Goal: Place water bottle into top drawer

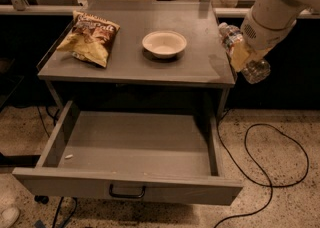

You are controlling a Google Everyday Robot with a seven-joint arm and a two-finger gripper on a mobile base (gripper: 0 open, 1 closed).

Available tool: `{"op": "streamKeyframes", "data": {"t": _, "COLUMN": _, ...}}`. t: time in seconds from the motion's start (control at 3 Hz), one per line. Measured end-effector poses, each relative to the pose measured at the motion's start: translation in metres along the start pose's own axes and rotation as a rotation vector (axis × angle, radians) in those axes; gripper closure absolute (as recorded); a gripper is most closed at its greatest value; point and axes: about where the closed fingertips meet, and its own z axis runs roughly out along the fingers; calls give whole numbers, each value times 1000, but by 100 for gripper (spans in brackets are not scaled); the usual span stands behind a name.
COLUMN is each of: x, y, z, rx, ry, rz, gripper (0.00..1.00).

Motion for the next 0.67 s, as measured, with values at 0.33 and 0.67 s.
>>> {"op": "streamKeyframes", "data": {"t": 0.33, "x": 6, "y": 3, "z": 2, "rx": -3, "ry": 10, "rz": -3, "gripper": 100}}
{"op": "streamKeyframes", "data": {"t": 0.67, "x": 8, "y": 13, "z": -7, "rx": -9, "ry": -9, "rz": -38, "gripper": 100}}
